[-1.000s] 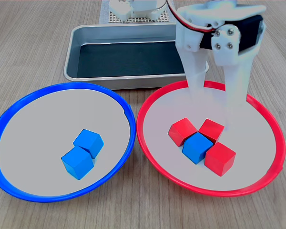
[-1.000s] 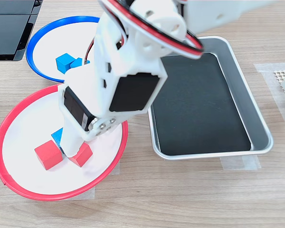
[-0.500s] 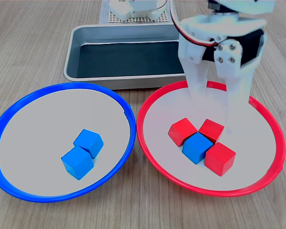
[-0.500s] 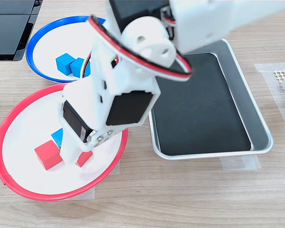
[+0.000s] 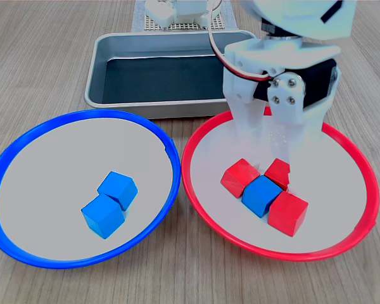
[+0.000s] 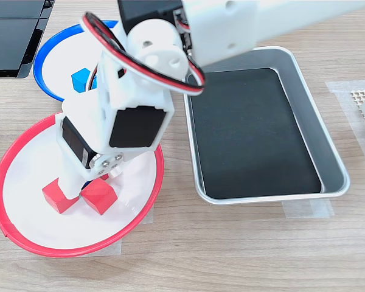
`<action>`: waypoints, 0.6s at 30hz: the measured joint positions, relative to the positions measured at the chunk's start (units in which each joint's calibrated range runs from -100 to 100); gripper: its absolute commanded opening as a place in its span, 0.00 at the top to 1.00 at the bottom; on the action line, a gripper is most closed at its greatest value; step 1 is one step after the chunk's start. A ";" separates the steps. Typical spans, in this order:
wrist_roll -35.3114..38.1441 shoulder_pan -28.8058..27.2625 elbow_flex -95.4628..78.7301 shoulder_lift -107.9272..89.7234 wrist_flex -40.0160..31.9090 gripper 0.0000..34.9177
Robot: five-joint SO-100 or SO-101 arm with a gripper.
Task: Relocate any misplaced blocks to their matching dishes.
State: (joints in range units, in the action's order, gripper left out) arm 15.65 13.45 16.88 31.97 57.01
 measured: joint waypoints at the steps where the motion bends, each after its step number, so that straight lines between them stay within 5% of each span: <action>1: 0.05 -0.09 0.18 0.17 0.00 0.55; 18: 1.03 -2.83 2.81 2.90 -0.82 0.61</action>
State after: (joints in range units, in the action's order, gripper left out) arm 16.68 10.62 19.69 34.87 56.20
